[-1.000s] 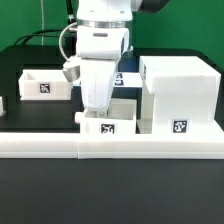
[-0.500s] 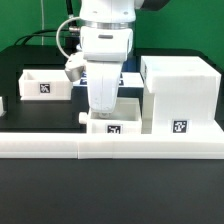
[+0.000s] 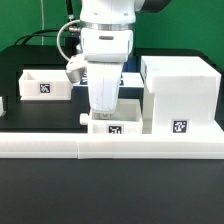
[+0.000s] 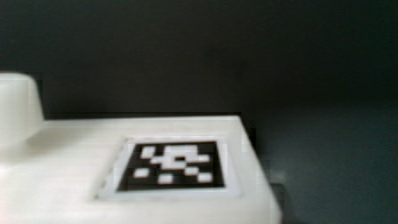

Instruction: Assemble drawer

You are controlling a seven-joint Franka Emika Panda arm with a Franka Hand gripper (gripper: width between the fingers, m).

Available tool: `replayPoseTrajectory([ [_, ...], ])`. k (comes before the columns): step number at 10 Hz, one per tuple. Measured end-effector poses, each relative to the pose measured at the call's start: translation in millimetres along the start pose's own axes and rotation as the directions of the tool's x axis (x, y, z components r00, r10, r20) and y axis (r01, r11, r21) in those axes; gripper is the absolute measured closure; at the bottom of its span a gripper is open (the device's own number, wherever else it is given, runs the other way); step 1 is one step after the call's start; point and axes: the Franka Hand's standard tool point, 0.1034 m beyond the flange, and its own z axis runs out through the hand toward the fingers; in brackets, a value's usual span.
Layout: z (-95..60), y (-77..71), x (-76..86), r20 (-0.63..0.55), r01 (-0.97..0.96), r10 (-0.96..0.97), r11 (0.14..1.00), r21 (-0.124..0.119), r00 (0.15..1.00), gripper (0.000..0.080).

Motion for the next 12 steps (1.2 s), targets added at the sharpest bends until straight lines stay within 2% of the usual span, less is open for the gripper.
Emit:
replayPoseTrajectory([
  [5, 0.4, -0.5, 0.5, 0.002, -0.004, 0.004, 1.0, 0.011, 1.0, 0.0757],
  [8, -1.1, 5.5, 0.6, 0.004, -0.001, 0.001, 1.0, 0.02, 1.0, 0.0757],
  [11, -1.0, 6.2, -0.1, 0.003, -0.004, 0.004, 1.0, 0.013, 1.0, 0.0757],
  [12, -0.2, 6.4, 0.0, 0.0, -0.005, 0.005, 1.0, -0.003, 1.0, 0.0757],
])
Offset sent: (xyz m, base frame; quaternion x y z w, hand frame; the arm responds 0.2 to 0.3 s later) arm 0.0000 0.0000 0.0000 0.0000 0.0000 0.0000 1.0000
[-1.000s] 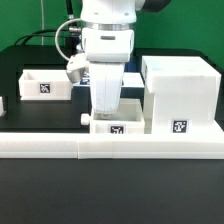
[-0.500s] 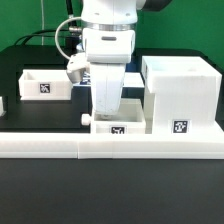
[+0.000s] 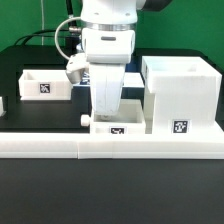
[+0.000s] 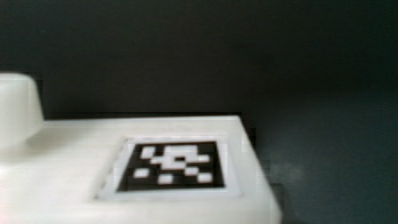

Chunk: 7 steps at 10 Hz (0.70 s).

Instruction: Assemble drawer

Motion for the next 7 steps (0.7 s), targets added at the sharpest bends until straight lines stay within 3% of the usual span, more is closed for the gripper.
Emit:
replayPoseTrajectory([
  [6, 0.3, -1.2, -0.1, 0.001, 0.001, -0.001, 1.0, 0.009, 1.0, 0.0757],
  [7, 1.0, 1.0, 0.2, -0.004, 0.0, 0.0, 1.0, -0.021, 1.0, 0.0757],
])
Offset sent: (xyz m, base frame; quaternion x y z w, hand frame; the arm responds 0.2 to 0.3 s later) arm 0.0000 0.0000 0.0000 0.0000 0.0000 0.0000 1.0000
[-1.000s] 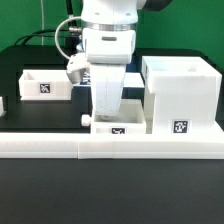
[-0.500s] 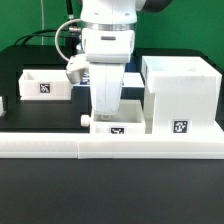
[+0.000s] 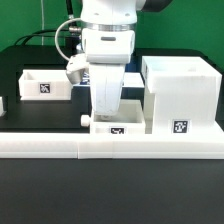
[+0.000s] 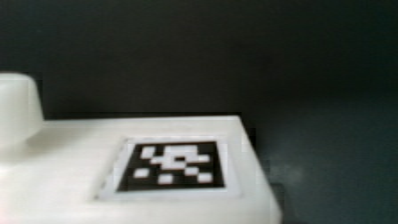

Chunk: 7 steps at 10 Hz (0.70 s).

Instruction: Assemble drawer

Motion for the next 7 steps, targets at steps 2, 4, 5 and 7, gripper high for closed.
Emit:
replayPoseTrajectory([
  [2, 0.6, -0.8, -0.5, -0.001, 0.001, -0.001, 1.0, -0.002, 1.0, 0.0757],
  [4, 0.6, -0.4, 0.2, -0.002, -0.003, 0.003, 1.0, -0.005, 1.0, 0.0757],
  [5, 0.4, 1.2, 0.4, -0.002, -0.019, 0.019, 1.0, -0.018, 1.0, 0.0757],
  [7, -1.4, 2.6, 0.1, 0.001, -0.031, 0.031, 1.0, 0.0, 1.0, 0.0757],
])
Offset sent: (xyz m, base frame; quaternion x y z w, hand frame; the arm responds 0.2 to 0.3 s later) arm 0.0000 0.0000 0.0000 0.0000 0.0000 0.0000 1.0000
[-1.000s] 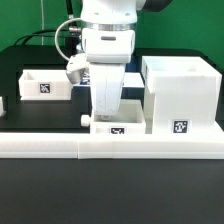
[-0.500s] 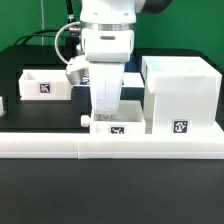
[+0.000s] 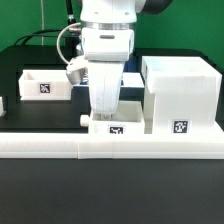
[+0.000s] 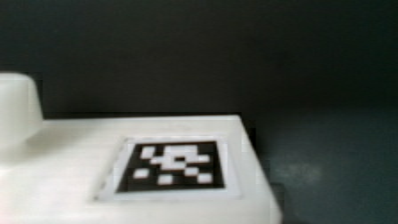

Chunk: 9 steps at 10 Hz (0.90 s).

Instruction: Assemble drawer

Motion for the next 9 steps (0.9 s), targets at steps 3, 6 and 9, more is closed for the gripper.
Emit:
replayPoseTrajectory([
  [3, 2.0, -2.4, 0.2, -0.002, -0.009, 0.009, 1.0, -0.008, 1.0, 0.0757],
  [6, -0.9, -1.0, 1.1, 0.029, 0.032, -0.032, 0.999, 0.012, 0.999, 0.0757],
  [9, -3.8, -1.6, 1.6, 0.028, 0.034, -0.035, 0.999, 0.01, 0.999, 0.0757],
])
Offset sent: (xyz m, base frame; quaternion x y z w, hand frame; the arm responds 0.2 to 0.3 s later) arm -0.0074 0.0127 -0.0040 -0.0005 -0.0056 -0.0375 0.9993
